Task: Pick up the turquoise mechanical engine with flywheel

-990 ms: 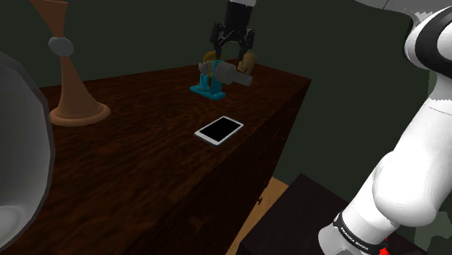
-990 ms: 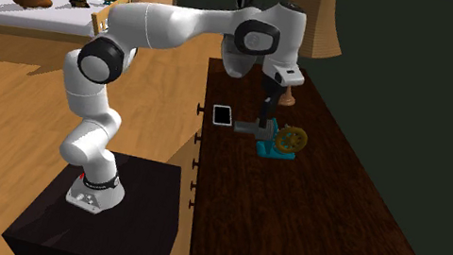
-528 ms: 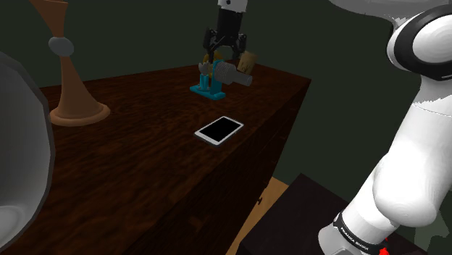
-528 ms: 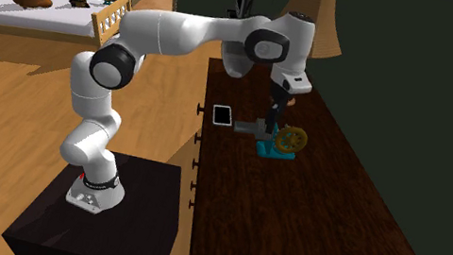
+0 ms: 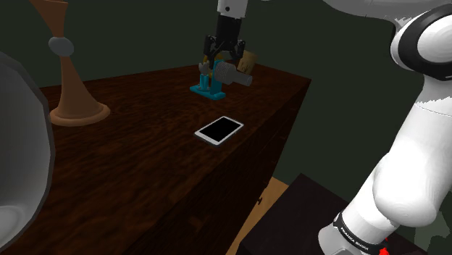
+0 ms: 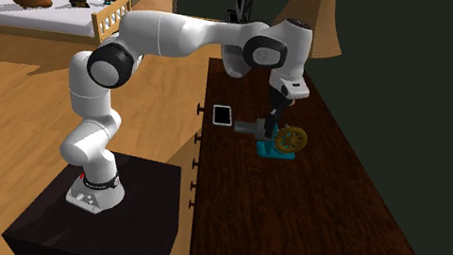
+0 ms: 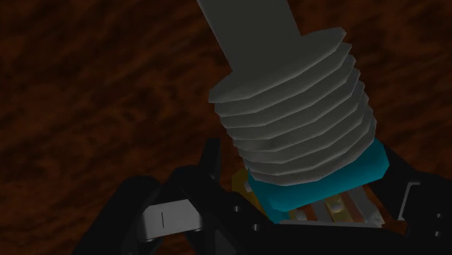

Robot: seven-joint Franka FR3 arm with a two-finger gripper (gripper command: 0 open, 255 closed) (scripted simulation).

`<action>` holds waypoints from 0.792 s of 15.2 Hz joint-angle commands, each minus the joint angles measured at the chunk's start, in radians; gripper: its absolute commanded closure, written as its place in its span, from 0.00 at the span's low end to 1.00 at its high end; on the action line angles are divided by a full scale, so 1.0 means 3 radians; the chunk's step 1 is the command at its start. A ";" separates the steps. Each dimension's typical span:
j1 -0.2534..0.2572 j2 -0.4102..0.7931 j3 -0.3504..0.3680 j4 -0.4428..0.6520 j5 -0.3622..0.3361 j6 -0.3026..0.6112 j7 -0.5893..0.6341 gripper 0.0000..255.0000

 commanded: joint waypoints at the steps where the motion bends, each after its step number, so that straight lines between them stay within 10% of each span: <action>1: 0.0002 0.0006 0.0003 -0.0005 0.0002 -0.0001 0.0001 1.00; 12: 0.0013 0.0108 0.0006 0.0410 -0.0014 -0.0314 0.0003 1.00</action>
